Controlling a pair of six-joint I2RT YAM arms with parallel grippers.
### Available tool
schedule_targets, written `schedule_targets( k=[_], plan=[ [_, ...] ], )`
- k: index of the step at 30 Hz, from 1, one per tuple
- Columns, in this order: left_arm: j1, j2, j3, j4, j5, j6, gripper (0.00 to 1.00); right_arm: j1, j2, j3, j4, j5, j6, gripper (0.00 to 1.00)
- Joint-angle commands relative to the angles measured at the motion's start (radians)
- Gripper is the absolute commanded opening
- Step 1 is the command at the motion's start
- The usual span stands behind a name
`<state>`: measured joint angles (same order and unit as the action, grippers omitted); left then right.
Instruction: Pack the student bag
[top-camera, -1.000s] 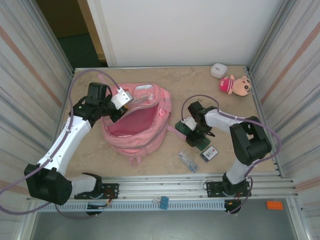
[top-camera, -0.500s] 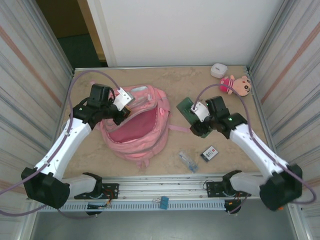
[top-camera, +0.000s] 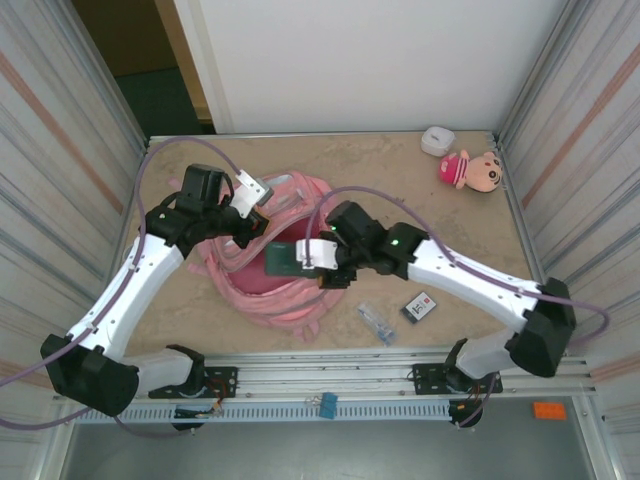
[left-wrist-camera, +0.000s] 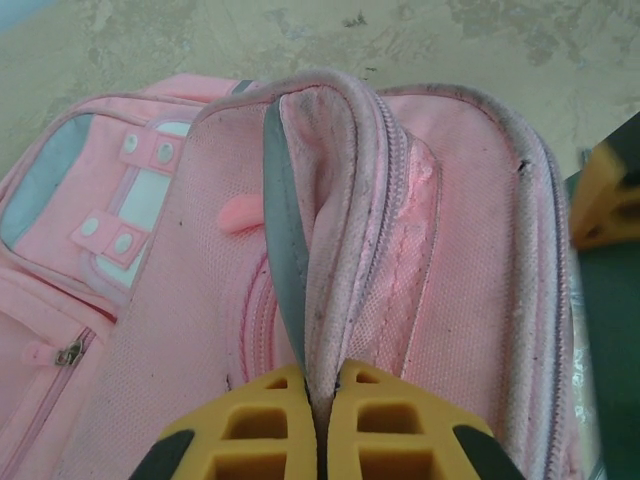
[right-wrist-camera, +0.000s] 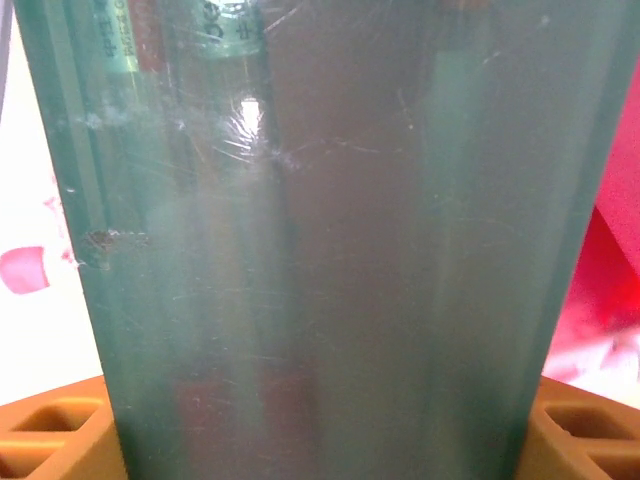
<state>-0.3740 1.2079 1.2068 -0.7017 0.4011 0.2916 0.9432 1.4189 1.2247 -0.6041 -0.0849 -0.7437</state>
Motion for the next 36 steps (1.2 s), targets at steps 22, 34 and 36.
schedule_targets(
  k=[22, 34, 36],
  plan=[
    [-0.013, -0.066, 0.028, 0.205, 0.098, -0.088, 0.0, -0.026, -0.019, -0.039, 0.171, 0.099, 0.1, 0.8],
    [-0.013, -0.073, -0.032, 0.247, 0.086, -0.144, 0.0, 0.113, -0.121, -0.179, 0.27, 0.097, 0.986, 0.56],
    [-0.012, -0.072, -0.029, 0.259, 0.064, -0.188, 0.0, 0.134, -0.074, -0.185, 0.334, 0.14, 1.15, 0.5]
  ],
)
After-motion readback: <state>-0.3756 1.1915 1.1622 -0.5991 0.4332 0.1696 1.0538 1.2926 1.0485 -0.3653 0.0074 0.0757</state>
